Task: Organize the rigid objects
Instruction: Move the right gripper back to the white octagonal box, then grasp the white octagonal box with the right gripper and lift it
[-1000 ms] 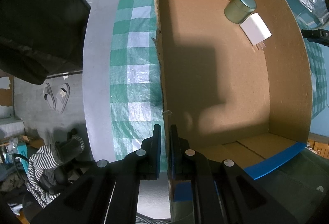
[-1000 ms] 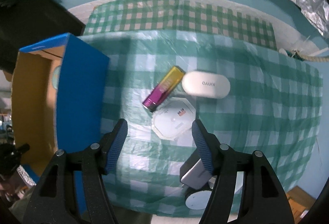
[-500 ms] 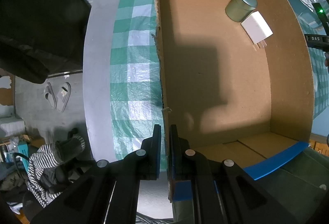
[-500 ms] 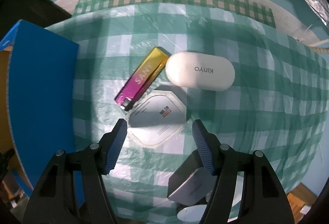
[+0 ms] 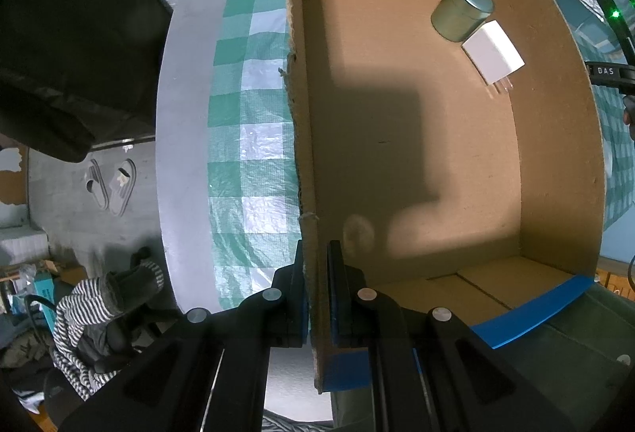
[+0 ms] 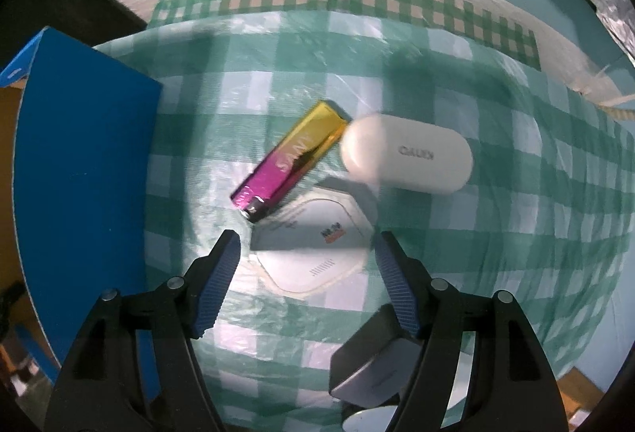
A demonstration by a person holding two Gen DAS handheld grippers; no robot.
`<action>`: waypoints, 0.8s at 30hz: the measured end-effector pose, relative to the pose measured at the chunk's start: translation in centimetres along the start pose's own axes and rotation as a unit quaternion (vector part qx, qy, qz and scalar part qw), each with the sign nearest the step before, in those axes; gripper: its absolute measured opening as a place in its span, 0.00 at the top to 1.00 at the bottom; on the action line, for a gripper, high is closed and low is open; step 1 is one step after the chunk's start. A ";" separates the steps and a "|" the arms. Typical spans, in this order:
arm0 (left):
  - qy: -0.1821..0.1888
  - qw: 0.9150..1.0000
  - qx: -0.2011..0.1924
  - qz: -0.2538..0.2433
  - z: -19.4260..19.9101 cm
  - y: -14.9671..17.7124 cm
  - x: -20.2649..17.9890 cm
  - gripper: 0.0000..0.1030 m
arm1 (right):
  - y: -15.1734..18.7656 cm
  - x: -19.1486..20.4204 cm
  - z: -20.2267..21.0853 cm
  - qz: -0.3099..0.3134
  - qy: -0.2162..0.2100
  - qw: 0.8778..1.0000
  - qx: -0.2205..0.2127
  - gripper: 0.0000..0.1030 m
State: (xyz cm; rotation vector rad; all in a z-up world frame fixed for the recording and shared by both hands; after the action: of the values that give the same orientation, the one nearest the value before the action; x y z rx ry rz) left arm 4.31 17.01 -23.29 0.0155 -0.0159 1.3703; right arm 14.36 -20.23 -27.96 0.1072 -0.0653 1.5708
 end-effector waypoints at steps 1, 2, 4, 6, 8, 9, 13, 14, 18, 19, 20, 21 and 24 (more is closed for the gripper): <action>0.000 1.000 0.001 0.000 0.0 0.0 0.0 0.92 | -0.1 0.1 -0.2 0.002 0.004 1.000 0.003 0.31; 0.000 1.000 0.001 0.000 0.0 -0.1 -0.1 0.93 | -0.1 0.1 -0.5 0.004 0.009 1.000 0.006 0.31; 0.000 1.000 0.001 0.000 0.0 -0.1 -0.1 0.92 | -0.1 0.1 -1.0 0.001 0.011 1.000 0.011 0.31; -0.002 1.000 0.002 0.001 -0.1 -0.2 -0.1 0.92 | -0.1 -0.1 -1.5 -0.008 0.013 1.000 0.016 0.31; -0.001 1.000 0.002 0.003 -0.1 -0.2 -0.1 0.92 | -0.1 -0.3 -1.9 -0.012 0.016 1.000 0.022 0.31; -0.001 1.000 0.002 0.003 0.0 -0.2 -0.1 0.92 | -0.1 -0.3 -2.1 -0.014 0.016 1.000 0.022 0.31; -0.001 1.000 0.002 0.002 0.0 -0.2 0.0 0.92 | -0.3 -0.2 -2.4 -0.014 0.025 0.999 0.013 0.30; -0.001 1.000 0.002 0.002 0.0 -0.2 0.0 0.92 | -0.4 0.0 -2.5 -0.013 0.027 0.999 0.012 0.30; 0.000 1.000 0.002 0.002 -0.1 -0.1 0.0 0.92 | -0.5 0.2 -2.7 -0.009 0.034 0.999 0.011 0.29; 0.001 1.000 0.002 0.001 -0.1 -0.1 0.0 0.92 | -0.5 0.2 -2.8 -0.005 0.038 0.999 0.009 0.29; 0.001 1.000 0.002 0.001 -0.1 -0.1 0.0 0.92 | -0.4 0.3 -2.9 -0.002 0.043 0.999 0.008 0.30; 0.001 1.000 0.002 0.000 -0.1 0.0 0.0 0.92 | -0.3 0.5 -3.0 0.002 0.048 0.999 0.007 0.30; 0.003 1.000 0.001 -0.001 -0.1 0.0 0.0 0.92 | -0.2 0.5 -3.0 -0.004 0.049 0.999 0.003 0.30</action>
State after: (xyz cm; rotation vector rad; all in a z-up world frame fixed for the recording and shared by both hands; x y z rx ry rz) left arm 4.33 17.00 -23.40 0.0140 -0.0101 1.3693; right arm 14.53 -19.45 -30.88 0.0363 0.0165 1.5668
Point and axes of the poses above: each gripper's, at about its wrist camera, not at the fingertips, and z roughly against the way its jaws point, x to its left, y to its underside, the point moved 4 cm from there along -z, roughly the way its jaws point, and after that the axes turned 1 degree about z, right-handed, at the moved point
